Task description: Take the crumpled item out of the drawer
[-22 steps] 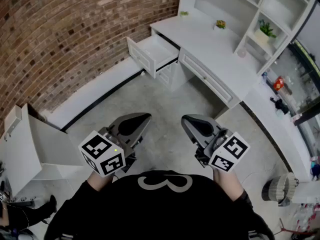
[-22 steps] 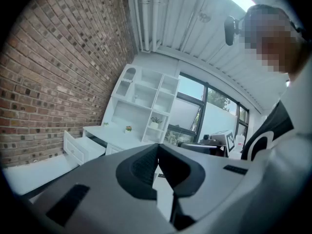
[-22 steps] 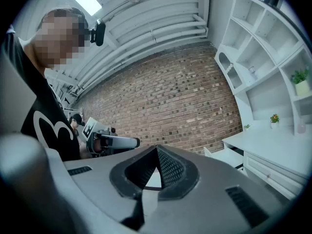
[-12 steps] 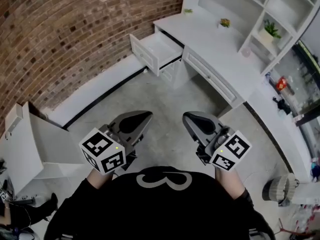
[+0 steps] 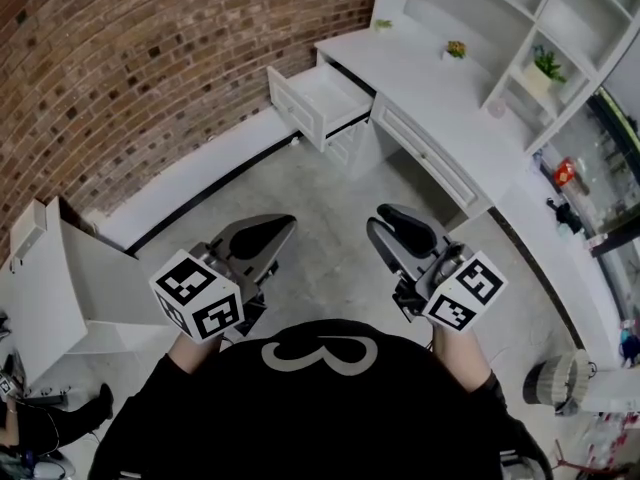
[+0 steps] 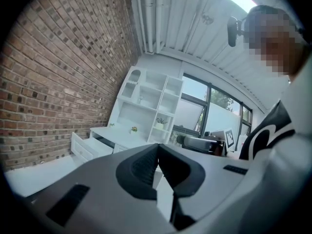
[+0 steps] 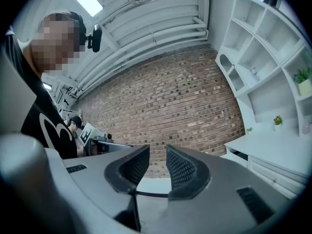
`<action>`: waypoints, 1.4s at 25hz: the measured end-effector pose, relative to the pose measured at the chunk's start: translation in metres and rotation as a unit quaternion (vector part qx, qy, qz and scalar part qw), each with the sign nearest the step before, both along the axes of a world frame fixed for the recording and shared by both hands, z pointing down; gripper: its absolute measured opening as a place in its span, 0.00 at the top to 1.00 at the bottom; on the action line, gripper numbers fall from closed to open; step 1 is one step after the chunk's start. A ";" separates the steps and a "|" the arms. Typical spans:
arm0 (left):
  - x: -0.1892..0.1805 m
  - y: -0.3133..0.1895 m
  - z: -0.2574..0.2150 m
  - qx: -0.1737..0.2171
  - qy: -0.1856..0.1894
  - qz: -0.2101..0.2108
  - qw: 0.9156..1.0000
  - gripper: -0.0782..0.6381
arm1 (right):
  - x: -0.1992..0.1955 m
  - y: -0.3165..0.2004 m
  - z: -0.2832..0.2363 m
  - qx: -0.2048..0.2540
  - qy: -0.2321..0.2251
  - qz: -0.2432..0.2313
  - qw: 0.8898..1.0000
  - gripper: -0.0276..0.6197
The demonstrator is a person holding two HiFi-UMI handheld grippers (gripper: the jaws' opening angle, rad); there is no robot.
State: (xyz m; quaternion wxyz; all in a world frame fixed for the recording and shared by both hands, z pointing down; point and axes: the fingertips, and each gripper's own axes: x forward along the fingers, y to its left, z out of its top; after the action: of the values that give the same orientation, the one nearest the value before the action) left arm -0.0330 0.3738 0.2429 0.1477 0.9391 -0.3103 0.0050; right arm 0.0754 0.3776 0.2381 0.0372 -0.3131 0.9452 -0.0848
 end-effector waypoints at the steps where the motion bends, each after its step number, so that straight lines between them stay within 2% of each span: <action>1: -0.002 0.000 -0.001 0.000 0.000 -0.002 1.000 0.89 | -0.001 0.000 -0.001 0.002 0.002 0.001 1.000 0.78; 3: -0.005 0.001 -0.003 0.001 0.003 -0.006 1.000 0.89 | -0.002 -0.001 -0.004 0.007 0.008 0.002 1.000 0.70; 5: -0.009 0.001 -0.003 0.001 0.006 -0.009 1.000 0.89 | -0.003 -0.002 -0.006 0.011 0.011 0.003 1.000 0.68; 10: -0.014 0.000 -0.003 0.002 0.010 -0.016 1.000 0.89 | -0.006 -0.006 -0.005 0.018 0.026 0.007 0.999 0.48; 14: -0.016 -0.005 -0.004 0.006 0.010 -0.021 1.000 0.89 | -0.005 -0.012 -0.002 0.025 0.042 0.007 0.999 0.39; 26: -0.019 -0.069 0.012 -0.006 0.003 -0.032 0.999 0.89 | -0.002 -0.084 0.024 0.024 0.058 0.011 0.998 0.36; 35: -0.017 -0.181 0.035 -0.040 0.000 -0.049 0.998 0.89 | 0.008 -0.202 0.051 -0.012 0.054 0.008 0.998 0.35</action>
State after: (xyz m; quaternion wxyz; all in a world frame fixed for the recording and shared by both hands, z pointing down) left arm -0.0501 0.1930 0.2776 0.1850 0.9160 -0.3558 0.0100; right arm 0.0830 0.1758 0.2887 -0.0165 -0.3248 0.9424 -0.0786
